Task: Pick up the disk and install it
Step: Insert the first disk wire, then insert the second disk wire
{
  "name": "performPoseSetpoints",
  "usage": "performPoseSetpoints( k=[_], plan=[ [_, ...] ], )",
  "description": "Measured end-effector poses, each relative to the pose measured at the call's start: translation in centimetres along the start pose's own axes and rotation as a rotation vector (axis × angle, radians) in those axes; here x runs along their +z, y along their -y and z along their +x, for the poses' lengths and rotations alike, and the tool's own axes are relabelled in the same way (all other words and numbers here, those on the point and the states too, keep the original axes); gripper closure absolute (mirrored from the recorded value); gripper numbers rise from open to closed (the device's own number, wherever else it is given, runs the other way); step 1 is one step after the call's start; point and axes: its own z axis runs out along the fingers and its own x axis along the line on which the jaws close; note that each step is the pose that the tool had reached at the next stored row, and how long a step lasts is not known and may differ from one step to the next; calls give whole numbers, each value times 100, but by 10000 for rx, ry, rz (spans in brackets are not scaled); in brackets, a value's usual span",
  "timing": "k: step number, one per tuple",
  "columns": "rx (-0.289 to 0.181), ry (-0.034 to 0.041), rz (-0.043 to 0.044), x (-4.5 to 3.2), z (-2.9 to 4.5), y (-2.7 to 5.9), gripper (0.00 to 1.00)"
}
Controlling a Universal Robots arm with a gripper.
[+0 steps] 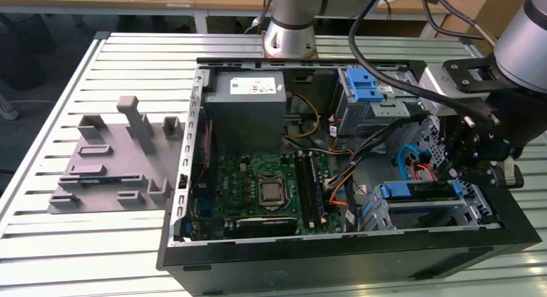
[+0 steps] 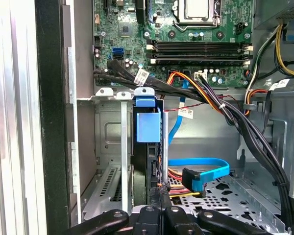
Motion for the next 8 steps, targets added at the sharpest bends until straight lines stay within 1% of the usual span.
performPoseSetpoints(
  k=[8],
  plan=[
    [0, -3, 0, -13, 0, 1, 89]
  ],
)
